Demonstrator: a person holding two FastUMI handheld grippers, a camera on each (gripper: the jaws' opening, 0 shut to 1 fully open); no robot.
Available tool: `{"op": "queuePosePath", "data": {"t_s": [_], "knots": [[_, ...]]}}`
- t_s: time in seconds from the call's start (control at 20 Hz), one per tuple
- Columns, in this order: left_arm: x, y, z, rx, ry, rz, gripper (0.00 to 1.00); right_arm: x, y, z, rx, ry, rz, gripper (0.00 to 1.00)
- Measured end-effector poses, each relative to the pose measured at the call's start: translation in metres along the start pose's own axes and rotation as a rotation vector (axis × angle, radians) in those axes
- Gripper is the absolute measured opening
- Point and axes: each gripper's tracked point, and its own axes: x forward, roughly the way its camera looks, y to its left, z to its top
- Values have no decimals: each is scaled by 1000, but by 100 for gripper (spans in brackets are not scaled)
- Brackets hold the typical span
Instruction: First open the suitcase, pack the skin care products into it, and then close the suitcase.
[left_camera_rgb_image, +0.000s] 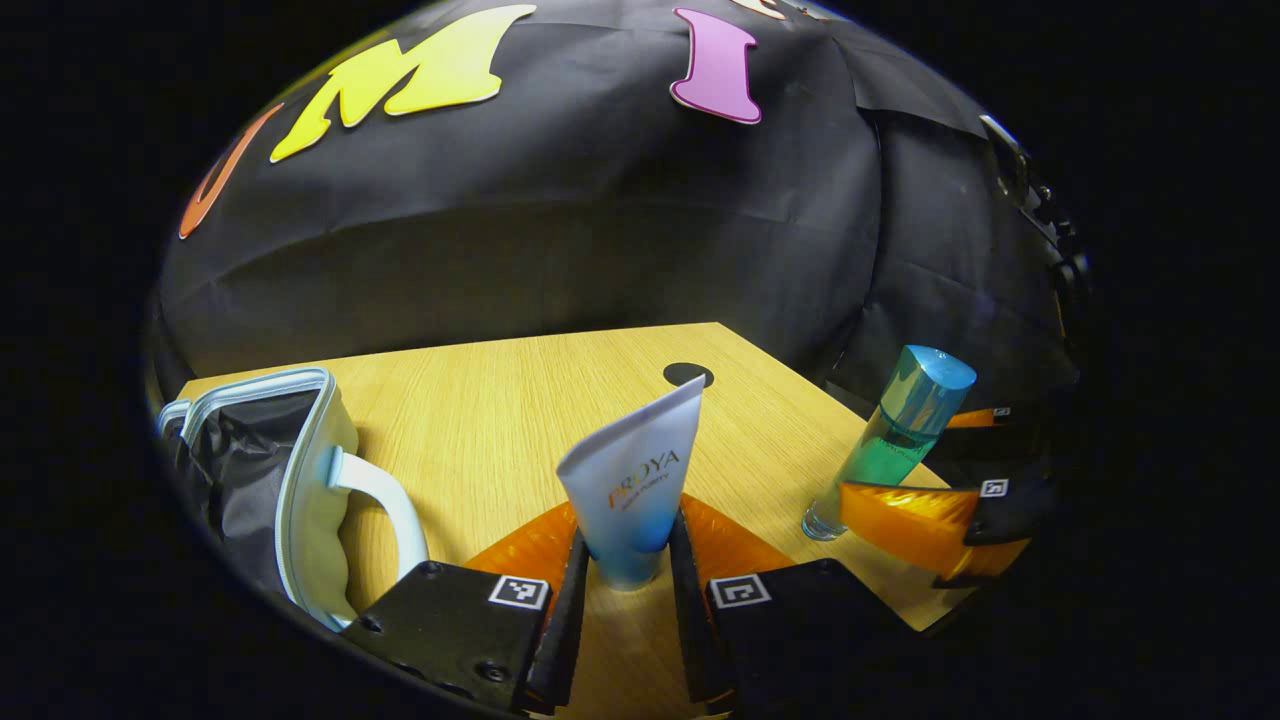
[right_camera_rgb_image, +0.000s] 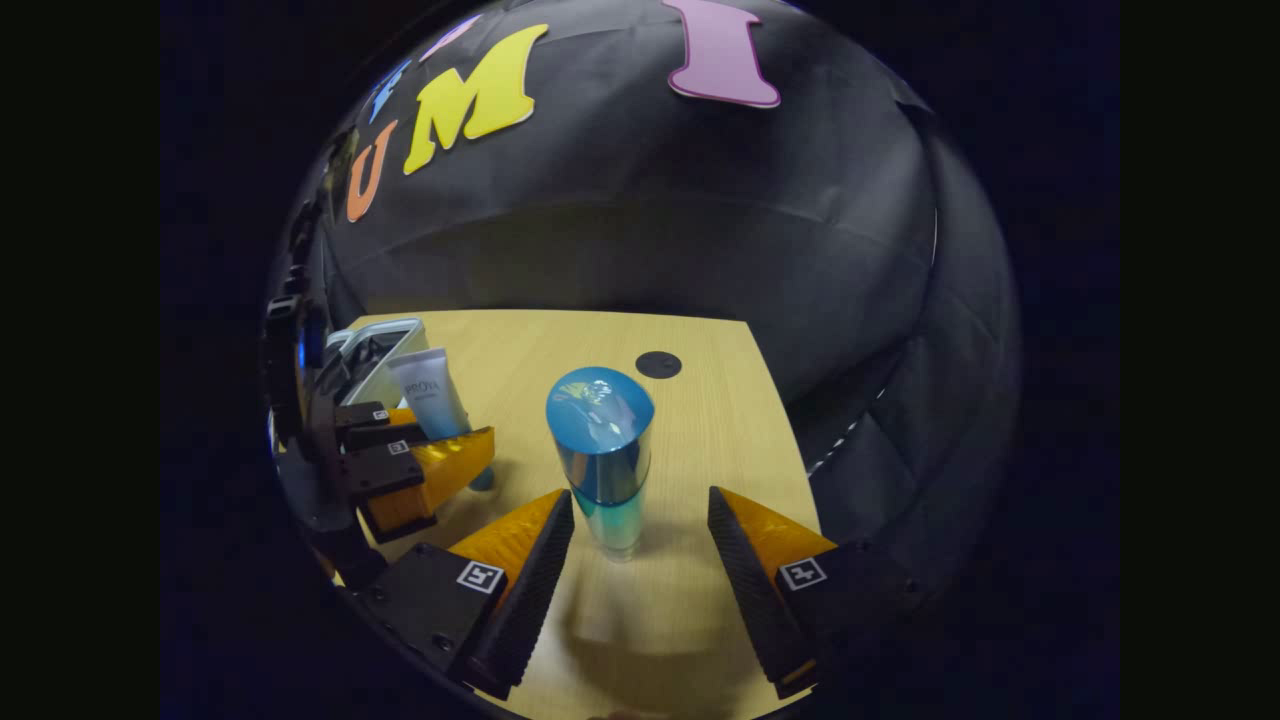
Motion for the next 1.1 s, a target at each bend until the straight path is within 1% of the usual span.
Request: {"op": "queuePosePath", "data": {"t_s": [0.05,0.15,0.2,0.25,0.3,0.35,0.5,0.6,0.7,0.75,0.8,1.0,1.1], "knots": [[-2,-2,0,-20,-3,-4,44,5,0,2,9,-11,1,78],[-7,-4,5,-46,-23,-6,44,11,8,3,10,-18,25,66],[-11,-3,6,-54,-31,-4,44,10,11,3,-10,-26,23,64],[-15,-2,9,-64,-36,-8,44,10,9,4,-32,-33,1,51],[-20,-3,13,-72,-48,-10,44,9,10,4,-35,-30,9,39],[-25,-4,19,-78,-57,-16,44,9,11,4,-30,-22,13,37],[-44,-8,34,-69,-74,-47,44,-10,9,5,-29,-16,-9,37],[-61,-6,43,-51,-81,-54,43,-26,14,9,-37,-15,-17,37],[-83,0,56,-35,-93,-56,43,-47,25,19,-28,-23,-7,37],[-96,6,60,-23,-91,-47,43,-58,32,25,-31,-31,-4,34],[-107,14,66,-14,-93,-41,44,-66,40,30,-39,-39,-7,37],[-152,56,71,-1,-93,-36,43,-95,82,51,-52,-72,-17,37],[-171,84,70,2,-90,-19,43,-103,108,60,-49,-84,-17,37]]}}
